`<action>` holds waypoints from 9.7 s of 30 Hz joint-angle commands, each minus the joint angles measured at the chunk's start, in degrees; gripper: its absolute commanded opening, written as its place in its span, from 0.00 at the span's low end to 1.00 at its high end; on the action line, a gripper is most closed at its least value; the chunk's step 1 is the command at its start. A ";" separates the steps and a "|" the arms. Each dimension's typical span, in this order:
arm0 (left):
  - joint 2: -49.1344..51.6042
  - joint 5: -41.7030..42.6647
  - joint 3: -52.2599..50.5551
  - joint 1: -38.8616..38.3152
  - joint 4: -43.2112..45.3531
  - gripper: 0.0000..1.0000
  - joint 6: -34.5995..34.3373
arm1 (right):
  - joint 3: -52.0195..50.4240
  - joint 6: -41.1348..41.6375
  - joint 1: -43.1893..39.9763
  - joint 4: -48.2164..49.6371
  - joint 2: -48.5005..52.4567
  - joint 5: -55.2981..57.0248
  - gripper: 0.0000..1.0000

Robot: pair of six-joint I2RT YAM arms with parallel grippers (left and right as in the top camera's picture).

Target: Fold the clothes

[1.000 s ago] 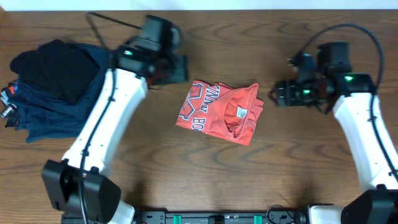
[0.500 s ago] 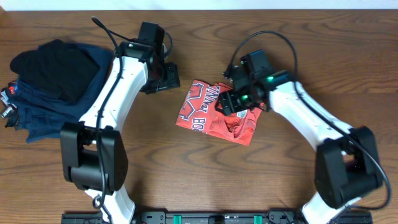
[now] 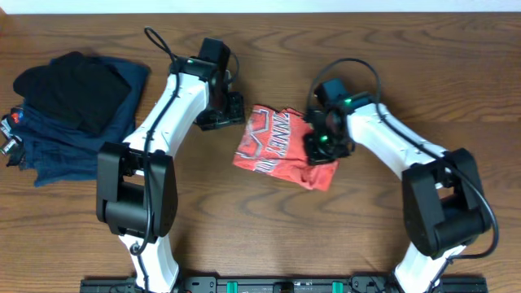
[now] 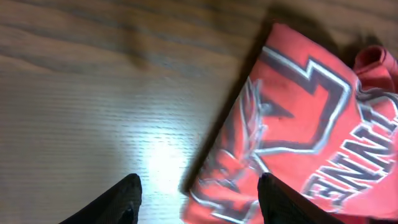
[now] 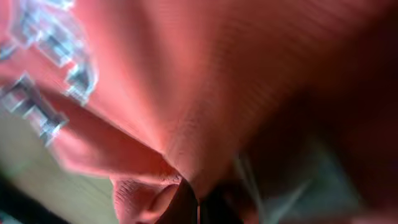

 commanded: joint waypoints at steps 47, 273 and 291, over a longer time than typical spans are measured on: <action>4.07 -1.09 -0.09 -11.56 -11.78 0.50 -10.29 | 1.75 5.97 -11.52 -5.35 -6.67 25.29 0.05; -83.97 -2.51 -30.47 8.13 8.37 0.98 16.26 | -72.15 -5.95 -21.99 49.35 -107.97 15.45 0.99; -83.97 -2.51 -30.47 8.13 8.37 0.98 16.26 | -72.15 -5.95 -21.99 49.35 -107.97 15.45 0.99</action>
